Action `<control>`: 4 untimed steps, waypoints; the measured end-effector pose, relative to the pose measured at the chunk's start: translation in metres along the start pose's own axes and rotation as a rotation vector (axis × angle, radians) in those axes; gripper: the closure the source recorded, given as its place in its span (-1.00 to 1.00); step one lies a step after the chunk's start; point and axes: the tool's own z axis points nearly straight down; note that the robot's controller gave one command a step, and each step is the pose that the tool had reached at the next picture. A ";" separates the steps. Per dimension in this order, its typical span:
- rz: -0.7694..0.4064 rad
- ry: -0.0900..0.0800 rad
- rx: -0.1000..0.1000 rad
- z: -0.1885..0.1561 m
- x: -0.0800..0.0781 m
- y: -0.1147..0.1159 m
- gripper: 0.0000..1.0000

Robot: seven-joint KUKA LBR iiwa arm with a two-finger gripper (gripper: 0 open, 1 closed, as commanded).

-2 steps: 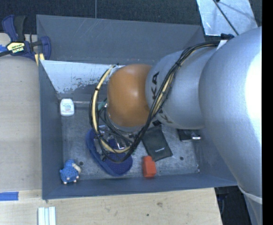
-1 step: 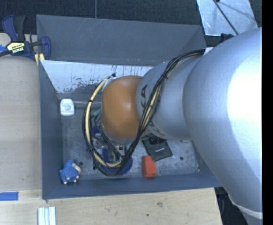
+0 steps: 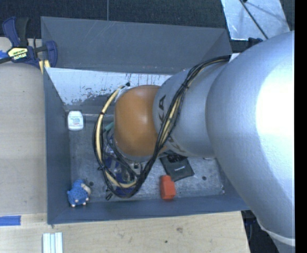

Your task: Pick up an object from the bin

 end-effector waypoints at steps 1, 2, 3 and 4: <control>-0.238 -0.004 -0.001 0.037 -0.025 0.007 -1.00; -0.397 -0.002 0.002 0.036 -0.037 -0.056 -1.00; -0.532 -0.005 0.002 0.031 -0.053 -0.126 -1.00; -0.527 -0.007 0.000 0.016 -0.090 -0.139 -1.00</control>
Offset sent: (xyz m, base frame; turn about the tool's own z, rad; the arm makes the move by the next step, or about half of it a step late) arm 0.0252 0.0053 -0.0359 -0.2381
